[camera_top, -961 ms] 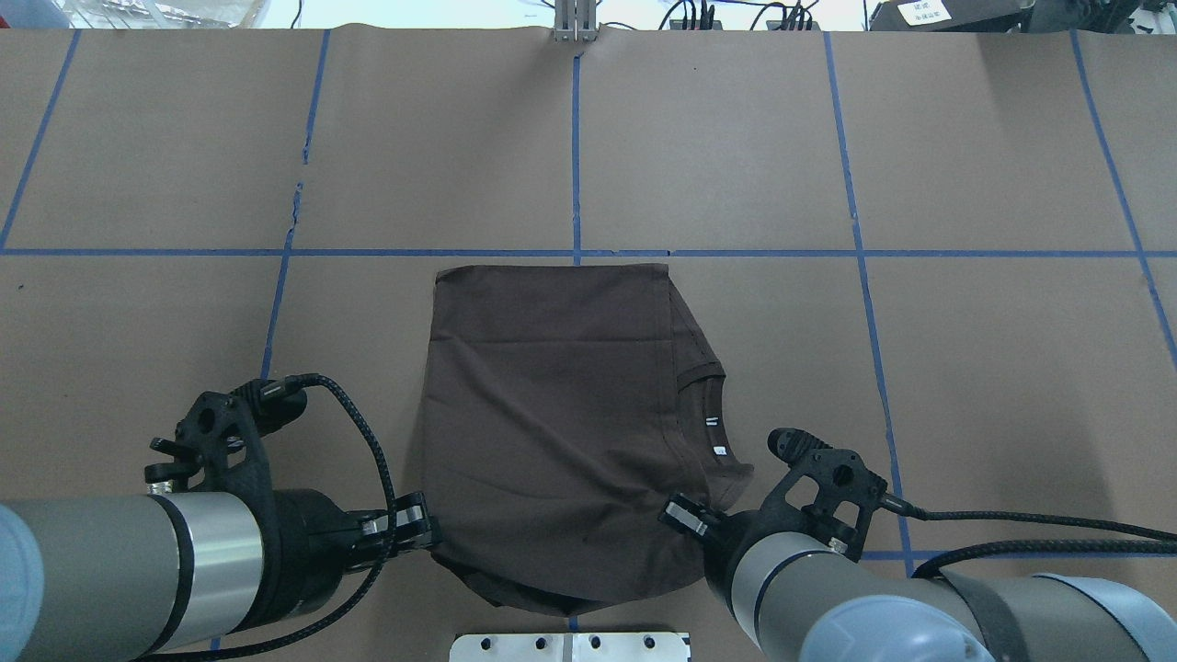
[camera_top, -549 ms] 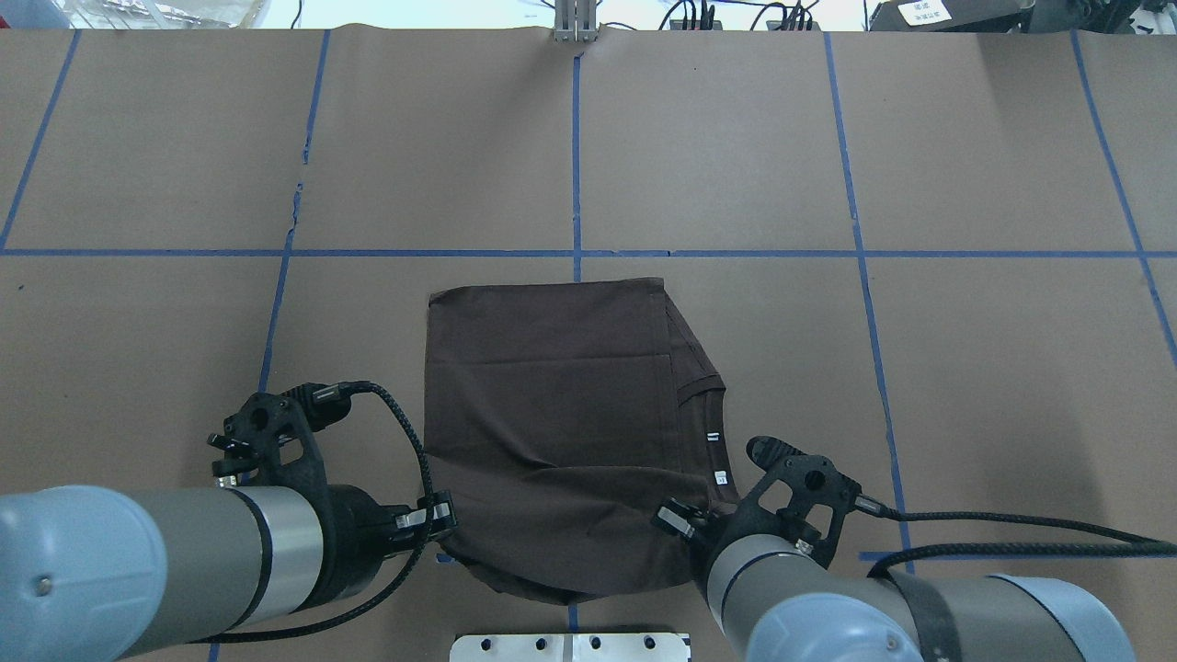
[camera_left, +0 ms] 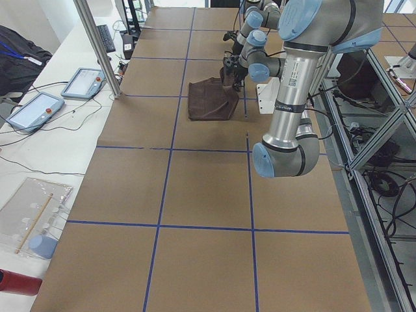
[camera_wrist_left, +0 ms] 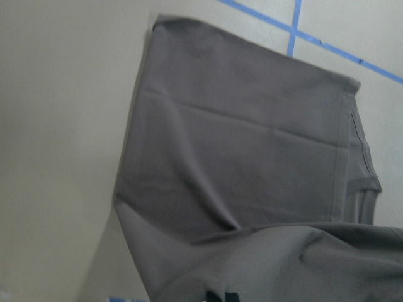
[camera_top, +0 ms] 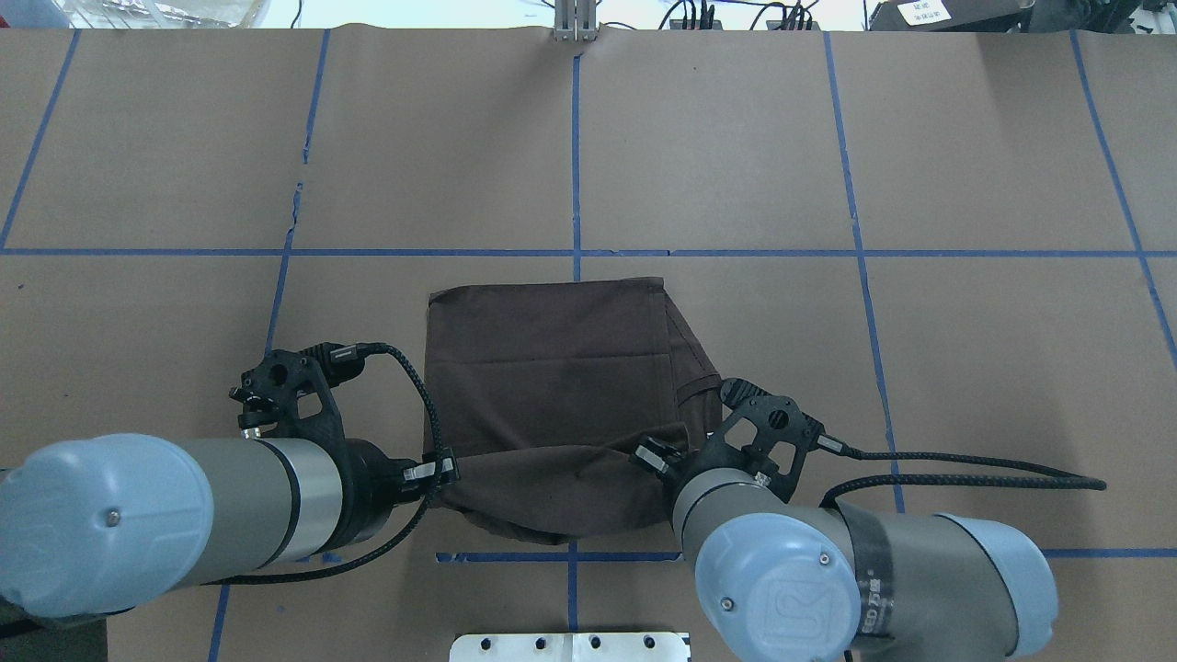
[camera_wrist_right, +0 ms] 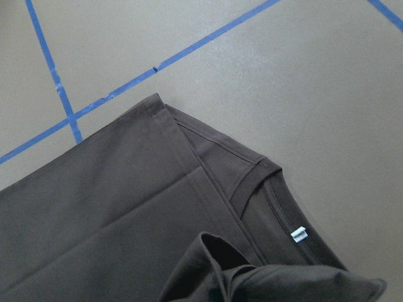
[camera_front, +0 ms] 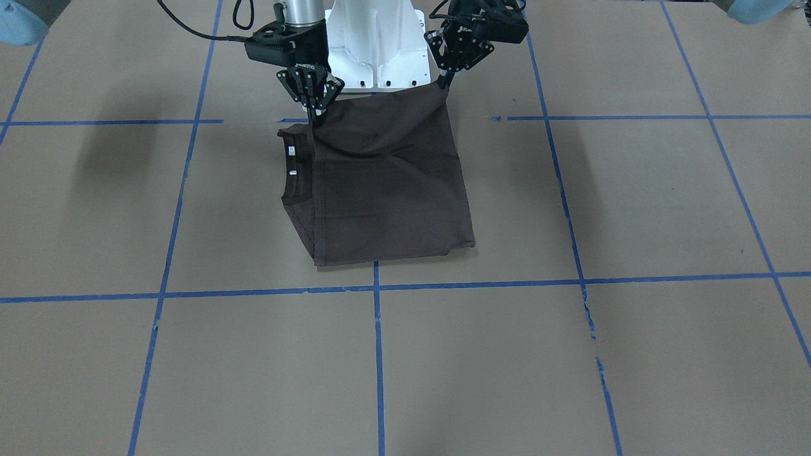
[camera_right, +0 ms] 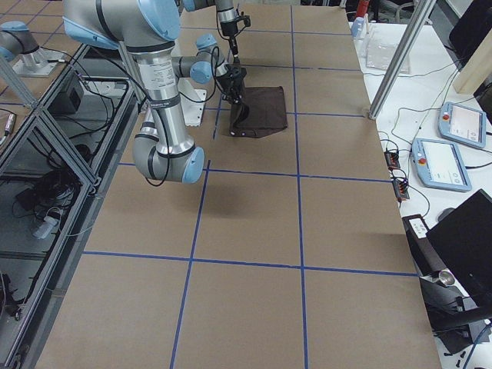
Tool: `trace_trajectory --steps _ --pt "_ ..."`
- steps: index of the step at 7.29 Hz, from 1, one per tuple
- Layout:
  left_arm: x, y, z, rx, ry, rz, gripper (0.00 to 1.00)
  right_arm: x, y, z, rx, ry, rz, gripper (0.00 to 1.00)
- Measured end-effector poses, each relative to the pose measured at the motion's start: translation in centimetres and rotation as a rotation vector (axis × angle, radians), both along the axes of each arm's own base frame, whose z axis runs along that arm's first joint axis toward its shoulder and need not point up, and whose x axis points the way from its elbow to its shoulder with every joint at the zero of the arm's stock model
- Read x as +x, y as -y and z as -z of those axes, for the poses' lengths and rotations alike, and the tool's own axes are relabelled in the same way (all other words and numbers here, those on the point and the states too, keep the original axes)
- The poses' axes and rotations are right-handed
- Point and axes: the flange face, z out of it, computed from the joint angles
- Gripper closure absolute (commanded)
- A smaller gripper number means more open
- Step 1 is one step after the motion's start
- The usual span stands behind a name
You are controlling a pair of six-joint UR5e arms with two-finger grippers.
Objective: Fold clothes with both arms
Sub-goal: 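Lift the near edge with both grippers and fold it toward the far edge, then lay the folded edge down near the far edge with both grippers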
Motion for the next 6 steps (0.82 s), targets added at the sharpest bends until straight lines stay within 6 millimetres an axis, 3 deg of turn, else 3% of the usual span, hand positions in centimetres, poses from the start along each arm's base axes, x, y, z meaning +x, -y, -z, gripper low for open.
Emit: trace_trajectory --steps 2,6 --pt "1.7 3.1 -0.8 0.02 0.041 0.029 1.0 -1.7 2.9 -0.9 0.001 -0.018 -0.021 1.0" --pt "4.5 9.7 -5.1 0.079 0.089 0.077 1.0 -5.5 7.0 -4.7 -0.001 -0.037 -0.06 1.0"
